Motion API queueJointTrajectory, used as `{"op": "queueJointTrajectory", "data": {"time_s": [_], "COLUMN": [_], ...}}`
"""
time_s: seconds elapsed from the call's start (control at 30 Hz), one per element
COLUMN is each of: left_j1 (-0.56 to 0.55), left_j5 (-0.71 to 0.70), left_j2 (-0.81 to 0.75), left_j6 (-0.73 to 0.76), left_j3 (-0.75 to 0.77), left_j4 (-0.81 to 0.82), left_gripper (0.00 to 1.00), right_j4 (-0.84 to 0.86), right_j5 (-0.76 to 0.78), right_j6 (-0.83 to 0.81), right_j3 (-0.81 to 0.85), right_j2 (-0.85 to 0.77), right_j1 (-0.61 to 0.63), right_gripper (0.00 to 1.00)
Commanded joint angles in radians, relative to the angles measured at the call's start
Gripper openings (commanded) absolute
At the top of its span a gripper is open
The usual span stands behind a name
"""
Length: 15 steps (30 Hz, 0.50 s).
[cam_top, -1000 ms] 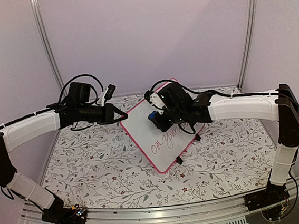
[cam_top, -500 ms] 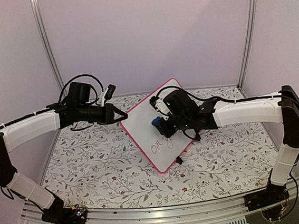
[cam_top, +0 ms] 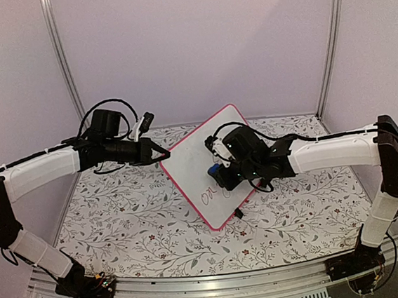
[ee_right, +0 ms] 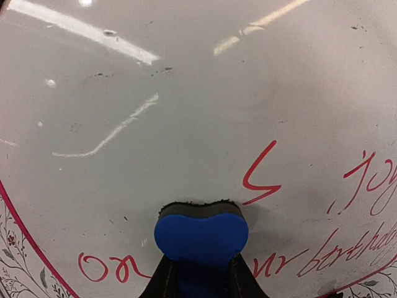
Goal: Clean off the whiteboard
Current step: Erase the whiteboard at the center of the board.
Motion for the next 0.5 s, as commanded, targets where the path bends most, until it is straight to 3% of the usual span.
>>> {"op": "queueJointTrajectory", "data": {"time_s": [0.0,0.47], "left_j1": [-0.008,-0.008], "left_j5": [0.033,0.031], "left_j2": [-0.025,-0.027], "left_j6": [0.039,0.039], "left_j3": [-0.008,-0.008], "left_j4": [0.024,0.023], "left_gripper": [0.0,0.0], "right_j4": [-0.106,-0.127], "right_j5": [-0.033,0.057], "right_j6": [0.019,-0.027], "right_j3": [-0.043,0.055], "right_j2": [0.008,-0.012], "right_j1": [-0.006,-0.009], "right_gripper": [0.0,0.0]}}
